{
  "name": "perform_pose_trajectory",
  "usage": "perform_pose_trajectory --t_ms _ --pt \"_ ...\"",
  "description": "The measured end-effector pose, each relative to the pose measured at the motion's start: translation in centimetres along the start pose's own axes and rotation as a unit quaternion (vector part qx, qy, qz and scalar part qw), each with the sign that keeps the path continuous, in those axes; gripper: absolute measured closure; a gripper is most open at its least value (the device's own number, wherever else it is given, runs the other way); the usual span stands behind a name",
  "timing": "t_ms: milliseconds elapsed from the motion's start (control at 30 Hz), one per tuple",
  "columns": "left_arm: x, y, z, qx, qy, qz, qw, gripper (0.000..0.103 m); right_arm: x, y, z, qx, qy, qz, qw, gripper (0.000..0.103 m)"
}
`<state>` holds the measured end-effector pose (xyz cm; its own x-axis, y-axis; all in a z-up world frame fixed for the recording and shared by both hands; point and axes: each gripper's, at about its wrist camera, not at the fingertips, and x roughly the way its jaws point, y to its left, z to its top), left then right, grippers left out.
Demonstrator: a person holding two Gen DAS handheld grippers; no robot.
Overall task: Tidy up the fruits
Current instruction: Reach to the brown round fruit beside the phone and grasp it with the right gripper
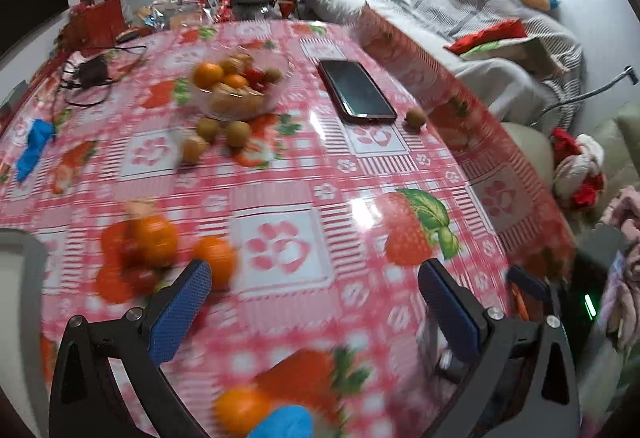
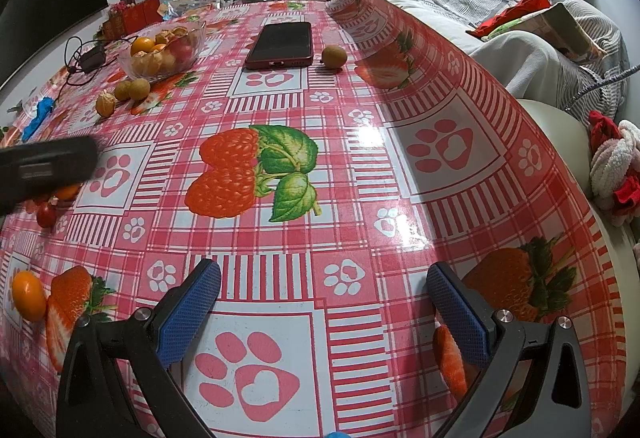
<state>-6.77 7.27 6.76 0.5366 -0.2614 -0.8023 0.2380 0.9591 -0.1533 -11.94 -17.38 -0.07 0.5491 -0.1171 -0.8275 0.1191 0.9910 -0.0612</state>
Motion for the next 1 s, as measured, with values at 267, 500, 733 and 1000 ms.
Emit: perform_pose_trajectory --t_ms 267,500,733,1000 --pt "-4.3 7.4 -1.0 -0.047 0.023 -0.001 0.9986 0.000 -0.1 0.3 4.9 0.044 0.086 0.064 0.993 0.000" --pt "-5.8 11.2 -1.7 -0.072 0.026 0.017 0.9969 0.000 1.4 -0.6 12.9 0.084 0.067 0.061 0.992 0.000" --pt "-4.3 13.6 -4.5 -0.087 0.065 0.038 0.9934 0.000 6.2 -2.5 15.6 0.126 0.072 0.011 0.989 0.000" --pt "-2.2 14.2 -6.1 -0.103 0.098 0.045 0.9889 0.000 8.3 -2.9 18.3 0.122 0.028 -0.033 0.992 0.013"
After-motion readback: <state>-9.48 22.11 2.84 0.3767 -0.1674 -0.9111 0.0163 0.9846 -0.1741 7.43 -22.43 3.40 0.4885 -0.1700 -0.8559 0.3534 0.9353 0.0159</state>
